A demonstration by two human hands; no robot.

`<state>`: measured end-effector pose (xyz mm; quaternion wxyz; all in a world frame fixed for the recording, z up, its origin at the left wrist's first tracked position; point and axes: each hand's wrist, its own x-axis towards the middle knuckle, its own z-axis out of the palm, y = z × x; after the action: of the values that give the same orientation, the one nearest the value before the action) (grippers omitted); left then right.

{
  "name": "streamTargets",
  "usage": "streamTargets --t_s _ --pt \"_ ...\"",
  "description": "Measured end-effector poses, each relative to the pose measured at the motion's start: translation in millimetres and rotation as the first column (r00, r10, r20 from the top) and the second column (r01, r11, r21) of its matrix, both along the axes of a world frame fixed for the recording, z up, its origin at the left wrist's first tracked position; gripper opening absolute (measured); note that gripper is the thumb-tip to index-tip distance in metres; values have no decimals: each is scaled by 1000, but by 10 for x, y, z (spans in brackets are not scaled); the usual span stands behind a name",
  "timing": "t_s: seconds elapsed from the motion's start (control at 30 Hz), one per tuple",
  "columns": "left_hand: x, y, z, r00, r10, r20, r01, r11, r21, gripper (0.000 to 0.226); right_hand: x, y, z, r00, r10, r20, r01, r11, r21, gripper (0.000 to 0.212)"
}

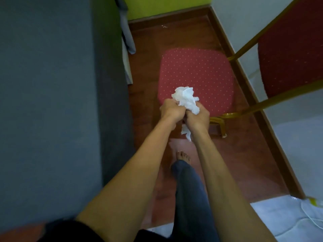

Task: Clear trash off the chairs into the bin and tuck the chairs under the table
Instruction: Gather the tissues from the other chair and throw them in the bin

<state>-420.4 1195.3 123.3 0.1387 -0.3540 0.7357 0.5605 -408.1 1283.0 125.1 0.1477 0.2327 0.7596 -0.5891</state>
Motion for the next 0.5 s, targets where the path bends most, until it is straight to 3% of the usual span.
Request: streamTargets --t_s 0.3,0.5 --pt "2293 -471 1107 956 104 -273 -68 988 141 10 2117 -318 1122 949 185 -256 -195 981 -14 12" --pt "3590 -1109 1613 906 253 -340 -194 961 199 12 3192 -947 1493 873 351 -339 -387 921 -42 18"
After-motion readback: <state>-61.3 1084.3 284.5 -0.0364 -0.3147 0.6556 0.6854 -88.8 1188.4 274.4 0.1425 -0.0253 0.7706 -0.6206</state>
